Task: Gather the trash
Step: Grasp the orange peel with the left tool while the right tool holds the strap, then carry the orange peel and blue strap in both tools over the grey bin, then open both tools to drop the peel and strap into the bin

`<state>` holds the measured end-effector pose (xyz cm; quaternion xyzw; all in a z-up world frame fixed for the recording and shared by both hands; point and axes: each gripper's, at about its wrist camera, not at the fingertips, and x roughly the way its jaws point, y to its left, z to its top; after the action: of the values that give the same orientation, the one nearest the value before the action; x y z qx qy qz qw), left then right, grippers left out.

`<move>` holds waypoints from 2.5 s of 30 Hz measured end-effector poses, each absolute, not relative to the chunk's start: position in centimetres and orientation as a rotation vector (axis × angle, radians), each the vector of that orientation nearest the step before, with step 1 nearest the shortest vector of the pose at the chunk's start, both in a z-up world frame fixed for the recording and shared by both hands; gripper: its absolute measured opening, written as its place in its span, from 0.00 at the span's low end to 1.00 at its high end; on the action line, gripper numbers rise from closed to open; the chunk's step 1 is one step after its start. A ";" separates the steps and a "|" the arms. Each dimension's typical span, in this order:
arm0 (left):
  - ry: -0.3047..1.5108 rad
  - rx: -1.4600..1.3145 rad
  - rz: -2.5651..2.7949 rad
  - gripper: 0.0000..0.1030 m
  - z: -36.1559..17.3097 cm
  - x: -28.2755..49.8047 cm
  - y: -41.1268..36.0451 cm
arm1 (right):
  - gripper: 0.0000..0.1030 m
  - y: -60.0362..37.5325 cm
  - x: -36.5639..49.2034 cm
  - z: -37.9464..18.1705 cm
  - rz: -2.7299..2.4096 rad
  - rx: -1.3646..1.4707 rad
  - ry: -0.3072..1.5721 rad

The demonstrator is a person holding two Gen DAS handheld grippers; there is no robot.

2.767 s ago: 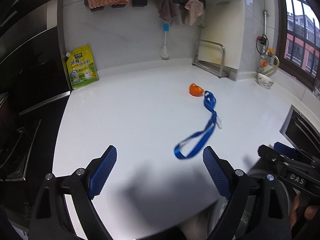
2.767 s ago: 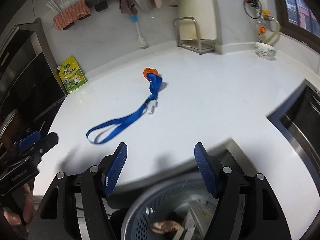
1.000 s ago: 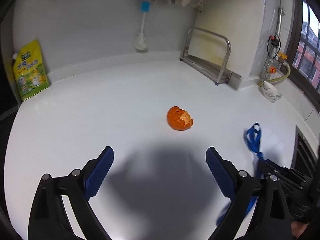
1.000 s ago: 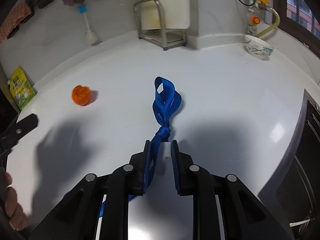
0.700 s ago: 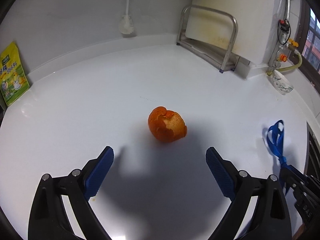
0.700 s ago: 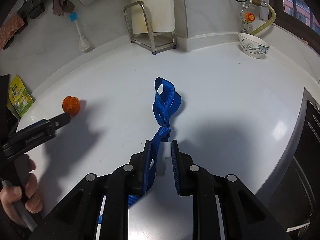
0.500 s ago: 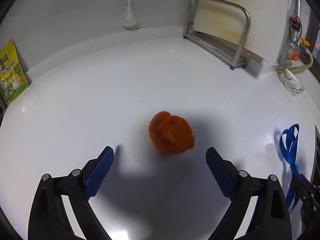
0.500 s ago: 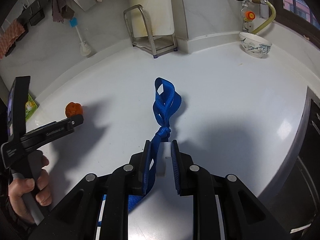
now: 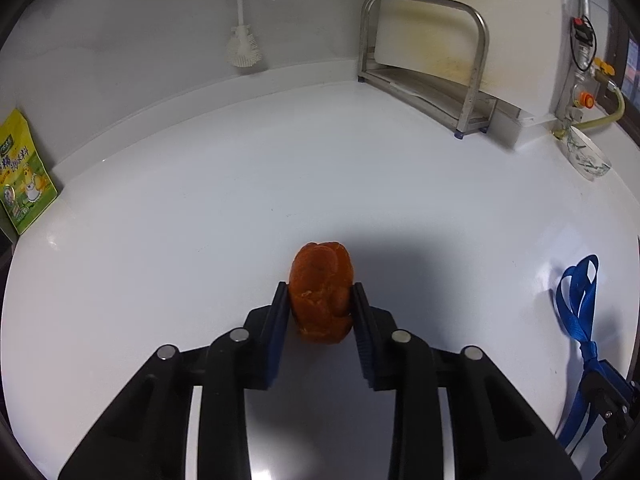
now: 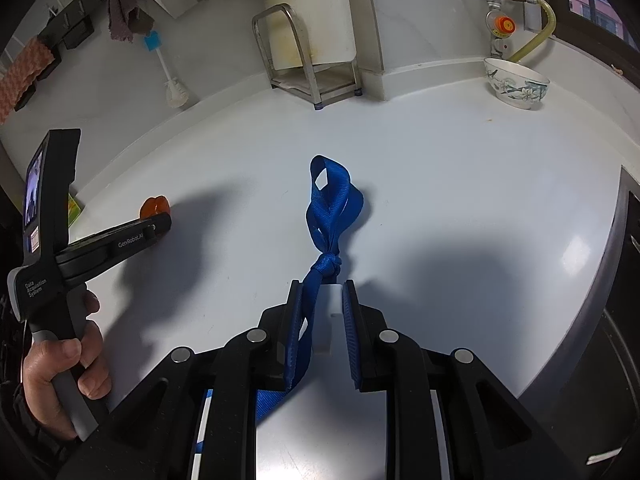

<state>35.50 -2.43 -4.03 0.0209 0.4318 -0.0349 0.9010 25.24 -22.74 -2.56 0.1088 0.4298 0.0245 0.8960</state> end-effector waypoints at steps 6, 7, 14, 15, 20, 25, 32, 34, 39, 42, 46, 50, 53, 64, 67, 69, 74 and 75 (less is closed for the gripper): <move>0.846 0.083 -0.089 0.25 -2.9 31.2 -1.9 | 0.19 -22.1 23.2 -2.1 0.067 0.225 0.874; 0.832 0.093 -0.091 0.25 -2.6 30.2 -1.8 | 0.19 -22.0 22.7 -2.0 0.069 0.228 0.869; 0.767 0.088 -0.140 0.25 0.1 22.3 -0.9 | 0.19 -20.8 17.4 -1.3 0.096 0.252 0.847; 0.762 0.083 -0.148 0.25 0.4 21.2 -0.8 | 0.19 -20.6 16.4 -1.1 0.098 0.255 0.842; 0.761 0.071 -0.198 0.25 1.0 15.2 -0.9 | 0.19 -20.0 11.0 -0.2 0.098 0.273 0.812; 0.745 0.095 -0.227 0.25 0.5 9.4 -1.6 | 0.19 -20.1 4.9 -0.1 0.070 0.280 0.786; 0.766 0.109 -0.257 0.25 -1.2 3.6 -2.8 | 0.19 -19.9 -1.4 -1.1 0.030 0.238 0.801; 0.774 0.120 -0.261 0.25 -1.7 2.5 -3.1 | 0.19 -19.7 -2.8 -1.3 0.017 0.211 0.804; 0.804 0.146 -0.299 0.25 -2.9 0.2 -4.4 | 0.19 -19.4 -5.5 -2.9 0.016 0.207 0.839; 0.814 0.156 -0.310 0.25 -3.4 -0.7 -4.9 | 0.19 -19.6 -6.1 -3.9 0.022 0.230 0.858; 0.825 0.157 -0.310 0.26 -3.8 -1.2 -5.0 | 0.19 -19.9 -6.5 -4.5 0.031 0.264 0.866; 0.835 0.144 -0.310 0.26 -4.0 -1.3 -4.8 | 0.19 -19.8 -6.2 -4.6 0.032 0.274 0.867; 0.845 0.131 -0.305 0.29 -4.1 -1.1 -4.7 | 0.19 -19.7 -5.8 -4.9 0.035 0.278 0.878; 0.795 0.125 -0.262 0.58 -3.0 -1.3 -4.0 | 0.46 -19.7 -5.8 -4.7 0.021 0.260 0.856; 0.792 0.125 -0.256 0.63 -2.8 -1.4 -3.8 | 0.52 -20.0 -6.0 -4.6 0.021 0.283 0.862; 0.790 0.126 -0.245 0.67 -2.7 -1.5 -3.7 | 0.55 -20.2 -6.2 -4.6 0.018 0.305 0.863; 0.796 0.125 -0.226 0.74 -2.6 -1.9 -3.3 | 0.60 -20.4 -6.8 -4.7 -0.004 0.307 0.876; 0.796 0.124 -0.222 0.76 -2.6 -2.0 -3.2 | 0.60 -20.4 -6.9 -4.8 -0.005 0.310 0.878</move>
<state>-1.96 -3.16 -2.56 0.0602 0.3867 -0.1078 0.9139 -6.91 -20.42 -4.80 0.1494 0.4234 -0.0026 0.8935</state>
